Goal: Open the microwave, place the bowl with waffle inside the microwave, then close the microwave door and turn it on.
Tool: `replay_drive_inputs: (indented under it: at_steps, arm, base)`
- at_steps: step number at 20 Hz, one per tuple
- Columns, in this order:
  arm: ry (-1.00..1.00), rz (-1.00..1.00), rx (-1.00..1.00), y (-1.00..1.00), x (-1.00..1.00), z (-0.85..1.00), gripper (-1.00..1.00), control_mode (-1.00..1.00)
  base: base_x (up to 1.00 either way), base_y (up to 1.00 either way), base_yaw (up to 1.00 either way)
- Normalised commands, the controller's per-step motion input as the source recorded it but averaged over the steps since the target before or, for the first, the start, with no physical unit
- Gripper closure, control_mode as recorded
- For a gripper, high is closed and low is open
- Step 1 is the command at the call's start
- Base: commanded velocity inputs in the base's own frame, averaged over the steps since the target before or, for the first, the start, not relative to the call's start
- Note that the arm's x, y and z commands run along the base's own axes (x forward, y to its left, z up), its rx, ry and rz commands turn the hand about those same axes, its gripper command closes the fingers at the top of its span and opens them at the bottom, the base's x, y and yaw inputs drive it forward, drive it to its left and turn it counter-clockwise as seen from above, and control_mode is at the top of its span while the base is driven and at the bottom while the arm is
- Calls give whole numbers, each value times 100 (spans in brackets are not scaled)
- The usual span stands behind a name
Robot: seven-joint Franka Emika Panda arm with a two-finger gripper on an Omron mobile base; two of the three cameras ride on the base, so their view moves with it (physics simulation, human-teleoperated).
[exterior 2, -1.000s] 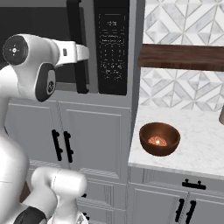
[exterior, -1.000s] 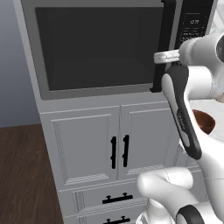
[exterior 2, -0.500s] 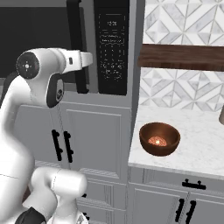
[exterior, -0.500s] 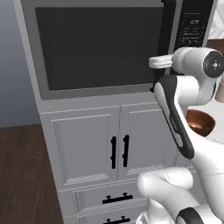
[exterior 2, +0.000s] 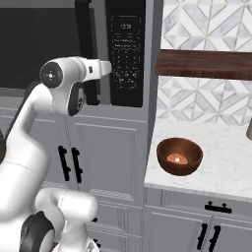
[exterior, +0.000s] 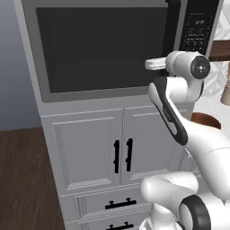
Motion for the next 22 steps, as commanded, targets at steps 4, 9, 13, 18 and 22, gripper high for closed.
replay_drive_inputs:
  at_steps: [4, 9, 13, 18, 22]
  arm:
    - [0, 0, 1, -1, 60, -14, -100, -100]
    - [0, 0, 0, 0, 53, -12, -100, -100]
    - [0, 0, 0, 0, 13, 0, 100, -100]
    - [0, 0, 0, 4, -12, 0, 100, -100]
    - [8, -11, 0, 28, -82, 0, 100, -100]
  base:
    - [0, 0, 0]
    - [0, 0, 0]
    - [0, 0, 0]
    - [0, 0, 0]
    - [0, 0, 0]
